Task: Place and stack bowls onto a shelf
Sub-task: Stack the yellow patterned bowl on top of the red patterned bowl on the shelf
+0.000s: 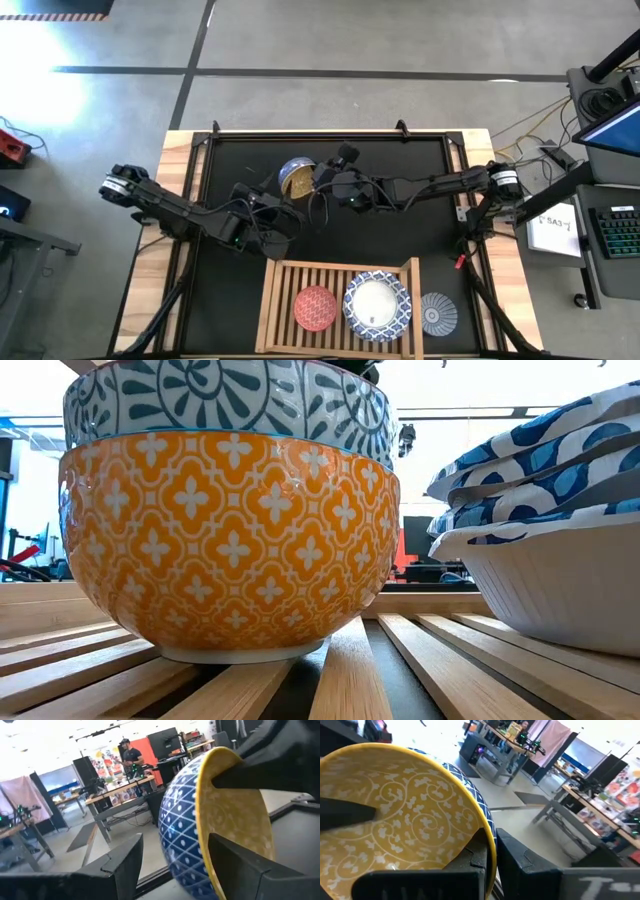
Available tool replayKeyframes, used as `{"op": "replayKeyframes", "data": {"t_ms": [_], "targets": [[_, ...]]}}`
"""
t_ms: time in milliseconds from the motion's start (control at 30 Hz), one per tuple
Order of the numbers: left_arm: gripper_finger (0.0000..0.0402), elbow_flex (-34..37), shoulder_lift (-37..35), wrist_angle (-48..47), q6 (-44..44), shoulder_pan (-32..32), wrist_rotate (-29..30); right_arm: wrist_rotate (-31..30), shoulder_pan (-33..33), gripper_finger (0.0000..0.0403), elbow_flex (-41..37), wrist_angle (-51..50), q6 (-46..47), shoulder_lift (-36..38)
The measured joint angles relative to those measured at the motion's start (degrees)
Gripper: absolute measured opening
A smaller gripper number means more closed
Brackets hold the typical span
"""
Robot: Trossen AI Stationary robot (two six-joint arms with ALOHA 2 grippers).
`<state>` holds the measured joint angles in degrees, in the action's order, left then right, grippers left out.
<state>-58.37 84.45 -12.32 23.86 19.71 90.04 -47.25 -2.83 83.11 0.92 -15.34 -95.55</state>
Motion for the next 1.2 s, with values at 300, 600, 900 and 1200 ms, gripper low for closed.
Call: {"op": "replayKeyframes", "data": {"t_ms": [300,600,900,1200], "targets": [[0.0174,0.0,-0.1,2.9,2.4,-3.0,-0.4,0.1,-0.5,0.0013,0.0,1.6,0.4,-0.2],[0.0072,-0.1,-0.3,4.0,3.1,-3.2,0.5,0.3,-0.5,0.0015,0.0,1.2,5.9,-0.1],[0.0035,-0.1,-0.2,3.8,5.0,-3.2,-4.0,3.5,-0.2,0.0091,0.0,-2.5,9.7,0.0],[0.003,-0.1,-0.2,4.2,7.1,-3.3,-10.9,7.3,-0.2,0.019,0.0,-6.5,10.5,1.2]]}}
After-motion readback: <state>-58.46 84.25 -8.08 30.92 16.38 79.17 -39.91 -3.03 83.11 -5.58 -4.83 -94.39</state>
